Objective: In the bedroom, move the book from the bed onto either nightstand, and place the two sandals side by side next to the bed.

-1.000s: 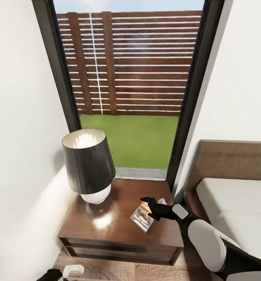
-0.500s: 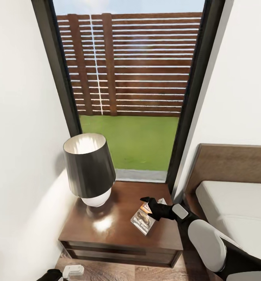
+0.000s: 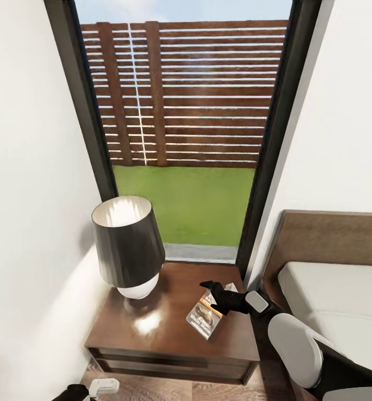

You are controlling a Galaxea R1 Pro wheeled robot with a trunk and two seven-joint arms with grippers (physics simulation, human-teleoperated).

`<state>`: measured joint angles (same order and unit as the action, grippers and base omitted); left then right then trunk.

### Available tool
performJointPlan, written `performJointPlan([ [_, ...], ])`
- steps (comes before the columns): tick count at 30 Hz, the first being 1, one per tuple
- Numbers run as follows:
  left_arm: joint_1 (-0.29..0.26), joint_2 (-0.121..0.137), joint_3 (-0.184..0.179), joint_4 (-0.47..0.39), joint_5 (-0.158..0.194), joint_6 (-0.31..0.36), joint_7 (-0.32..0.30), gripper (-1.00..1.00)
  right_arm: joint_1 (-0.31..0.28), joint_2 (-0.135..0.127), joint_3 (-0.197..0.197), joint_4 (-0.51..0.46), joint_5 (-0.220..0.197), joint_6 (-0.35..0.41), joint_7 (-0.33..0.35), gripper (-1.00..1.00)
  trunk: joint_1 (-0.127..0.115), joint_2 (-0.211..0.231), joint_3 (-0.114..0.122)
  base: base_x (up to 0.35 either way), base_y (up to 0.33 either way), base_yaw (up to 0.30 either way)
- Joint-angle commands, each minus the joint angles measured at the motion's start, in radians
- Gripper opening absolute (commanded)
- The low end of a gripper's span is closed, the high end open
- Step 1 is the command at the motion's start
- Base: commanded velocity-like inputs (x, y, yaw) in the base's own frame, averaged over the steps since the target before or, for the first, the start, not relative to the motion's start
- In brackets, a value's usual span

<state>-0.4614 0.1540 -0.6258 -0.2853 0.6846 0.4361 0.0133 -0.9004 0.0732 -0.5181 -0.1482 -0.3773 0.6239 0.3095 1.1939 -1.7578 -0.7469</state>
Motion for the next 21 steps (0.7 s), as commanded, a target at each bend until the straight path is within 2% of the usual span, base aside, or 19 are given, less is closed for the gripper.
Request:
performJointPlan([
  [1,0.000,0.001,-0.004,-0.002,0.004,0.004,0.005,1.00,0.000,0.000,-0.003,-0.002,0.002,0.005,0.000,1.00,-0.004,0.007,0.002,0.000,0.000,0.000],
  [21,0.000,0.001,-0.004,0.004,0.004,0.003,0.023,1.00,0.001,-0.001,-0.004,-0.002,0.002,-0.004,0.001,1.00,-0.081,0.147,0.065,0.000,0.000,0.000],
])
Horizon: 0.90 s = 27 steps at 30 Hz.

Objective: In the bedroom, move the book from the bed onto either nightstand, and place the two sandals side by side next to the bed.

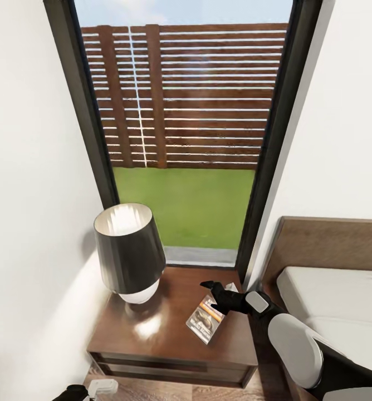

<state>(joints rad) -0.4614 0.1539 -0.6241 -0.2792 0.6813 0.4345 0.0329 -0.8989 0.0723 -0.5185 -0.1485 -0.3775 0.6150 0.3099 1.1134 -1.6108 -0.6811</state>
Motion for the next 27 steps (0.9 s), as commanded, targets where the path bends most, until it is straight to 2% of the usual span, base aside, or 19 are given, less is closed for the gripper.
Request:
performJointPlan([
  [1,0.000,0.001,-0.006,-0.002,0.007,0.004,0.004,1.00,0.000,0.000,-0.004,-0.002,0.002,0.005,0.000,1.00,-0.004,0.007,0.002,0.000,0.000,0.000],
  [27,0.001,0.001,-0.006,0.003,0.009,-0.006,0.011,1.00,0.000,-0.010,-0.003,-0.002,0.002,0.003,0.006,1.00,-0.104,0.189,0.084,0.000,0.000,0.000],
])
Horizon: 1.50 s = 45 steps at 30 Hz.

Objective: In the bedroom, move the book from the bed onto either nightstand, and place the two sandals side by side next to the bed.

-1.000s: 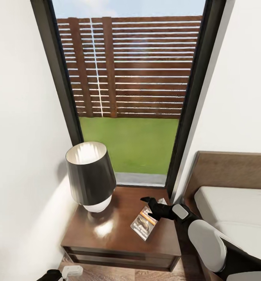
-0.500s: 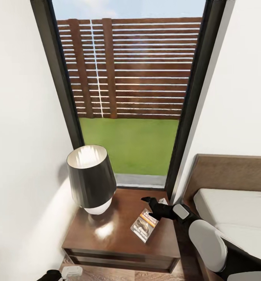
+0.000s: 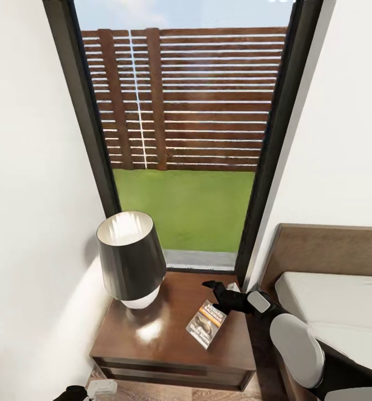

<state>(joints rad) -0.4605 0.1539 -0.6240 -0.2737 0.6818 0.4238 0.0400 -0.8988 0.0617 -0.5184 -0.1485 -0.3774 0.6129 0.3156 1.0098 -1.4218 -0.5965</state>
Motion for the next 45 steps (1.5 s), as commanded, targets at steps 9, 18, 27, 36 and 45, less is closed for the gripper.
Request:
performJointPlan([
  [9,0.001,0.001,-0.006,-0.002,0.009,-0.005,0.005,1.00,0.000,0.000,-0.003,-0.002,0.002,0.005,0.001,1.00,-0.035,0.063,0.027,0.000,0.000,0.000],
  [18,0.002,0.001,-0.006,0.004,0.008,-0.055,0.006,1.00,0.000,0.000,-0.003,-0.002,0.002,0.005,0.002,1.00,-0.069,0.126,0.056,0.000,0.000,0.000],
  [27,0.010,0.001,-0.005,0.016,0.007,-0.125,0.015,1.00,0.001,0.000,-0.004,-0.002,0.002,0.003,0.002,1.00,-0.104,0.189,0.084,0.000,0.000,0.000],
  [36,0.013,-0.006,-0.004,0.058,0.007,-0.174,0.017,1.00,0.003,0.000,-0.004,-0.002,0.002,-0.001,0.002,1.00,-0.138,0.252,0.112,0.000,0.000,0.000],
  [45,0.018,-0.023,-0.004,0.106,0.007,-0.243,0.017,1.00,0.006,0.000,-0.002,-0.002,0.002,-0.047,0.002,1.00,-0.173,0.315,0.140,0.000,0.000,0.000],
])
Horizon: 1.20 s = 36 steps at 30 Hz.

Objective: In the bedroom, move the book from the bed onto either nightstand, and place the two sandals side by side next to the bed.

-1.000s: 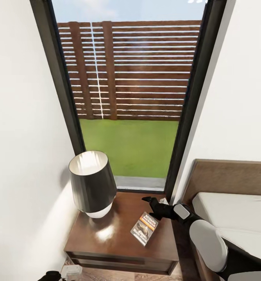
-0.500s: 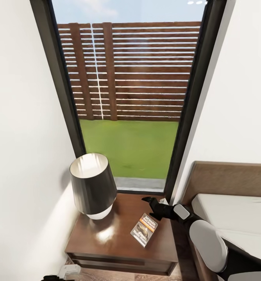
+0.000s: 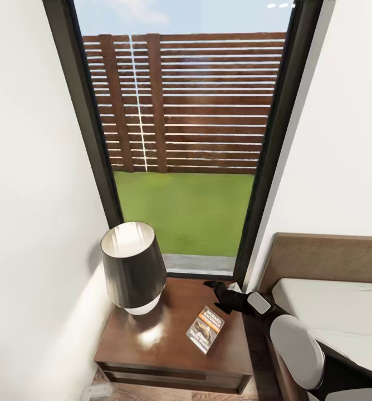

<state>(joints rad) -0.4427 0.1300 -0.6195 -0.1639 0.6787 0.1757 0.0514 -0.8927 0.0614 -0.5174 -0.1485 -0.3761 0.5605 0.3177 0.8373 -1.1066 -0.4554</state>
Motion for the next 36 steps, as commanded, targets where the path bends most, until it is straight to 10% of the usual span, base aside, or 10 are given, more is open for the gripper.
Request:
performJointPlan([
  [1,0.003,-0.001,-0.008,0.000,0.010,-0.002,0.005,1.00,0.000,0.000,-0.003,-0.002,0.000,0.001,0.000,1.00,-0.004,0.007,0.002,0.000,0.000,0.000],
  [36,0.118,-0.013,-0.006,0.015,0.012,-0.116,0.007,1.00,0.186,0.000,0.036,0.003,0.022,-0.236,0.001,1.00,-0.138,0.252,0.112,0.000,0.000,0.000],
])
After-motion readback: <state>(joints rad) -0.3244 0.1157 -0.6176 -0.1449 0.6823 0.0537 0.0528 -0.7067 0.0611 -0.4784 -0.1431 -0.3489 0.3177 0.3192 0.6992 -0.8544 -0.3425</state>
